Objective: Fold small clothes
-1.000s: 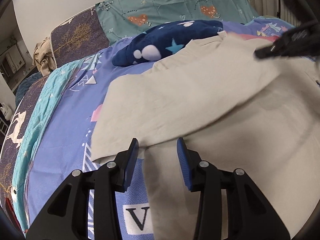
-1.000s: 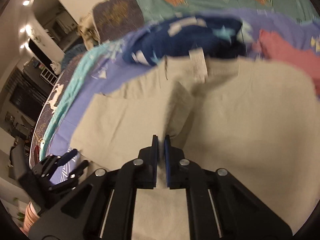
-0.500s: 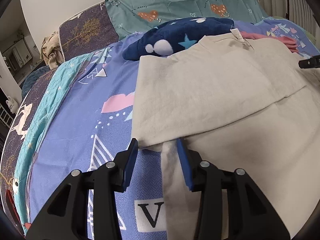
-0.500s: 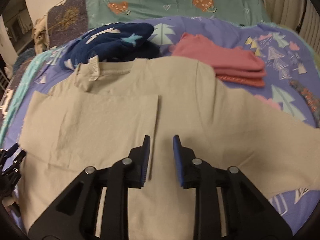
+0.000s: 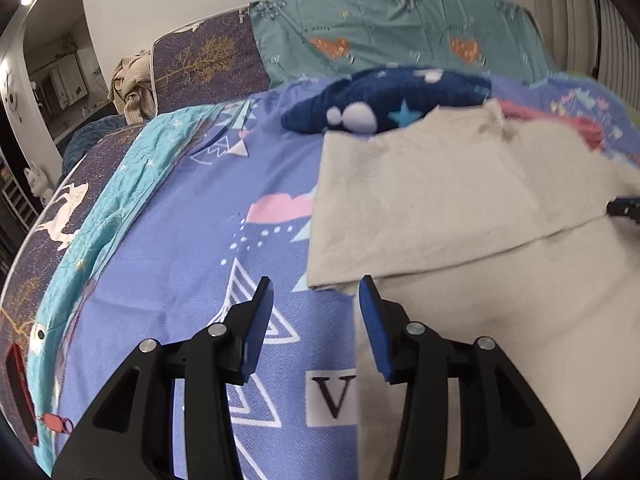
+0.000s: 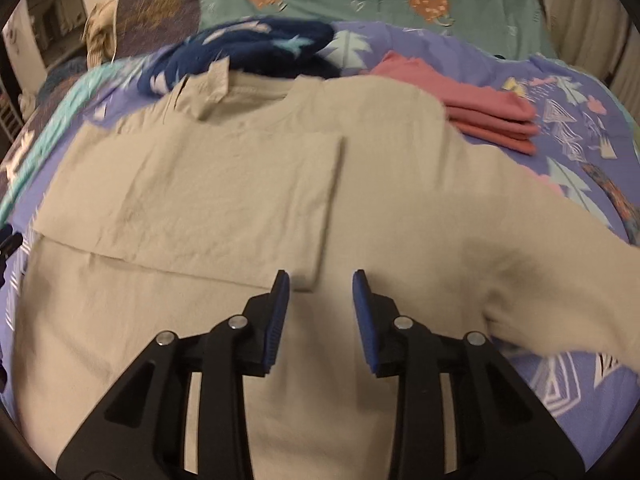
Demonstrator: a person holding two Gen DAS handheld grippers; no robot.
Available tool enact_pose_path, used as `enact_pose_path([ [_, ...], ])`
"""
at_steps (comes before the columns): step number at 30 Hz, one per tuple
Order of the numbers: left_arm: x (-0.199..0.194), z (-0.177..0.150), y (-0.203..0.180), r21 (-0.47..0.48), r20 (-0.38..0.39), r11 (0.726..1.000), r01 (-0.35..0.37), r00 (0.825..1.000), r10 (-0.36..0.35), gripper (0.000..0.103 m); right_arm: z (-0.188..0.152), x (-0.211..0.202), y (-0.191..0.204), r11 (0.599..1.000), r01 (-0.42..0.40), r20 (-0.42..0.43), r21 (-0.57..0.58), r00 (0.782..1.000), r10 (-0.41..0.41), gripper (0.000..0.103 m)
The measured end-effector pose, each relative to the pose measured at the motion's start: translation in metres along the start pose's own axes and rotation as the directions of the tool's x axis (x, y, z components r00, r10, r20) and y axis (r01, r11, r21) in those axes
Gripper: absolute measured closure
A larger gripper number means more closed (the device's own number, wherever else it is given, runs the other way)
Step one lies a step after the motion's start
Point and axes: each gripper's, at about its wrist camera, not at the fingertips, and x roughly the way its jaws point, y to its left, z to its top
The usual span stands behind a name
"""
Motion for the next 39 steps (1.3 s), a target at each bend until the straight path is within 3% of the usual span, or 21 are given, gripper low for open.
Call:
enact_pose_path([
  [2,-0.012,0.009,-0.006,-0.012,0.044,0.998,0.061,0.997,-0.061,0.057,-0.005,-0.017,-0.024,0.997,-0.027,0.042,0.069,0.999,0.024,0.07],
  [6,-0.011,0.03,-0.041,0.025,0.06,0.984,0.174,0.983,-0.176,0.057,-0.03,-0.047,-0.107,0.953,-0.01,0.086,0.301,0.996,-0.016,0.069],
  [10,0.018,0.043,-0.093,0.068,-0.002,0.949,0.308,0.951,-0.309,0.057,-0.076,-0.084,-0.197,0.849,0.025,0.109,0.528,0.989,-0.097,0.069],
  [12,0.04,0.044,-0.114,0.064,-0.063,0.934,0.351,0.936,-0.347,0.057,-0.104,-0.105,-0.242,0.771,0.029,0.127,0.636,0.982,-0.141,0.066],
  [14,0.068,0.034,-0.131,0.05,-0.147,0.938,0.342,0.932,-0.332,0.057,-0.133,-0.122,-0.281,0.677,0.007,0.145,0.736,0.975,-0.166,0.061],
  [15,0.074,0.029,-0.135,0.049,-0.152,0.942,0.332,0.935,-0.321,0.056,-0.154,-0.131,-0.307,0.6,-0.022,0.159,0.8,0.971,-0.177,0.061],
  [16,0.073,0.025,-0.139,0.069,-0.122,0.946,0.316,0.944,-0.307,0.055,-0.166,-0.133,-0.32,0.56,-0.04,0.168,0.828,0.969,-0.18,0.06],
  [17,0.07,0.024,-0.141,0.082,-0.12,0.948,0.306,0.948,-0.296,0.055,-0.184,-0.137,-0.34,0.49,-0.071,0.182,0.869,0.966,-0.183,0.058],
  [21,0.07,0.024,-0.137,0.061,-0.121,0.944,0.323,0.941,-0.315,0.054,-0.227,-0.138,-0.386,0.302,-0.204,0.271,0.931,0.942,-0.198,0.058],
  [24,0.071,0.024,-0.133,0.049,-0.118,0.941,0.336,0.937,-0.329,0.051,-0.237,-0.131,-0.408,0.23,-0.292,0.34,0.928,0.917,-0.208,0.052],
  [25,0.07,0.023,-0.134,0.051,-0.117,0.938,0.342,0.935,-0.334,0.049,-0.235,-0.128,-0.411,0.227,-0.295,0.343,0.928,0.915,-0.214,0.052],
  [27,0.068,0.023,-0.137,0.067,-0.116,0.938,0.34,0.936,-0.331,0.045,-0.229,-0.125,-0.413,0.232,-0.261,0.316,0.937,0.917,-0.244,0.068],
  [28,0.067,0.023,-0.138,0.073,-0.115,0.94,0.334,0.939,-0.325,0.045,-0.227,-0.125,-0.414,0.24,-0.25,0.309,0.938,0.917,-0.252,0.088],
  [29,0.067,0.022,-0.139,0.079,-0.114,0.941,0.329,0.941,-0.319,0.045,-0.223,-0.125,-0.415,0.249,-0.255,0.316,0.934,0.916,-0.249,0.093],
  [32,0.067,0.022,-0.139,0.078,-0.112,0.94,0.331,0.94,-0.322,0.045,-0.21,-0.133,-0.403,0.249,-0.326,0.383,0.912,0.894,-0.232,0.093],
  [35,0.068,0.022,-0.137,0.072,-0.111,0.938,0.338,0.938,-0.329,0.044,-0.168,-0.153,-0.369,0.389,-0.371,0.468,0.843,0.863,-0.19,0.093],
  [37,0.068,0.022,-0.138,0.073,-0.11,0.938,0.34,0.937,-0.331,0.044,-0.119,-0.163,-0.328,0.518,-0.408,0.534,0.752,0.838,-0.115,0.093],
  [38,0.068,0.022,-0.137,0.073,-0.109,0.938,0.34,0.937,-0.331,0.043,-0.105,-0.164,-0.315,0.548,-0.42,0.55,0.723,0.831,-0.089,0.093],
  [39,0.068,0.021,-0.137,0.072,-0.107,0.937,0.341,0.937,-0.332,0.043,-0.079,-0.163,-0.289,0.603,-0.442,0.573,0.664,0.819,-0.031,0.093],
])
